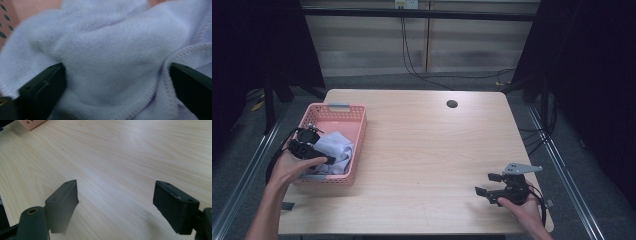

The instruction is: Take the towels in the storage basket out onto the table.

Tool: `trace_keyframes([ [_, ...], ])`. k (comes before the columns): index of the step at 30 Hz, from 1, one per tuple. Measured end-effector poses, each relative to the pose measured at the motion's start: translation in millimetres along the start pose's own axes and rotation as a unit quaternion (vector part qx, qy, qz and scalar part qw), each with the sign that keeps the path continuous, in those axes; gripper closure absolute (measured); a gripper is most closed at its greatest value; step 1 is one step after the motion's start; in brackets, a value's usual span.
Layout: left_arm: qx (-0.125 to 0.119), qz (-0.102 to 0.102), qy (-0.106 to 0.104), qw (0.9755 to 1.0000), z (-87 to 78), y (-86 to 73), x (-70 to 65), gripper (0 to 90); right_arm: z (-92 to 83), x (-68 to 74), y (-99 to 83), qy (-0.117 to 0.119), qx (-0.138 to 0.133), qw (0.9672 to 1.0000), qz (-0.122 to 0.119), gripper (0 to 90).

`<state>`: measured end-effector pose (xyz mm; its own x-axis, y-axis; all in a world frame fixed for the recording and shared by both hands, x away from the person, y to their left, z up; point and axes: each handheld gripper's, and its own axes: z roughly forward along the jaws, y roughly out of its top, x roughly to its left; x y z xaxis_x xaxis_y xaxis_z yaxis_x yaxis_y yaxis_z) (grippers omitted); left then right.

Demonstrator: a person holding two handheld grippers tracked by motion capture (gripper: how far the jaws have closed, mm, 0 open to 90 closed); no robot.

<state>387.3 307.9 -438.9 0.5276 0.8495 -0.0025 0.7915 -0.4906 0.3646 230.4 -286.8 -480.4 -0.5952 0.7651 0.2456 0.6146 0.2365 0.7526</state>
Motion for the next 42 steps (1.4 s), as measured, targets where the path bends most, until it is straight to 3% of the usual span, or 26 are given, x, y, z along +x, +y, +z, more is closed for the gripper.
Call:
trace_keyframes([
  [4,0.010,-0.017,-0.008,0.9998,7.9,3.7,2.5,0.0,1.4,-0.2,-0.2,0.007,0.000,1.0000,0.000,18.3],
  [9,0.042,-0.012,-0.008,0.9990,15.0,13.6,7.2,0.0,1.7,-0.4,-0.3,0.008,0.000,1.0000,0.000,18.3],
  [13,0.052,-0.026,-0.021,0.9981,21.1,12.6,11.0,0.0,2.9,-1.0,-0.9,0.011,0.004,0.9999,0.006,18.4],
  [15,0.071,-0.016,-0.025,0.9971,23.5,12.7,10.3,0.0,2.9,-1.6,-0.8,0.013,0.002,0.9999,0.006,18.4],
  [19,0.112,0.024,-0.001,0.9935,29.8,18.0,0.5,0.0,3.3,-0.9,-1.0,0.013,0.005,0.9999,0.009,20.0],
  [20,0.114,0.026,0.010,0.9931,31.0,17.8,-4.9,0.0,3.0,-0.7,-0.5,0.010,0.002,0.9999,0.013,24.3],
  [23,0.116,0.025,0.019,0.9928,31.9,17.9,-6.5,0.0,1.4,0.2,-1.0,0.009,-0.003,0.9999,0.011,23.5],
  [25,0.129,0.024,0.028,0.9909,34.3,21.6,-6.8,0.0,2.2,0.5,-1.4,0.009,0.002,0.9999,0.012,23.5],
  [26,0.132,0.009,0.036,0.9906,36.2,25.0,-7.8,3.7,2.3,0.7,-1.0,0.011,0.001,0.9999,0.012,23.5],
  [30,0.124,0.002,0.029,0.9919,34.3,23.8,-6.6,9.9,1.6,1.5,-0.9,0.011,0.002,0.9999,0.007,22.6],
  [33,0.131,-0.002,0.026,0.9910,33.8,25.9,-6.1,12.3,1.6,1.0,-1.7,0.018,0.009,0.9998,0.004,22.2],
  [35,0.125,-0.016,0.024,0.9918,32.3,26.0,-2.8,15.9,1.5,0.1,-1.8,0.022,0.007,0.9997,0.008,21.8],
  [42,0.074,-0.029,0.019,0.9967,24.5,17.0,3.4,34.8,2.7,0.7,-1.7,0.018,0.013,0.9997,0.004,21.7],
])
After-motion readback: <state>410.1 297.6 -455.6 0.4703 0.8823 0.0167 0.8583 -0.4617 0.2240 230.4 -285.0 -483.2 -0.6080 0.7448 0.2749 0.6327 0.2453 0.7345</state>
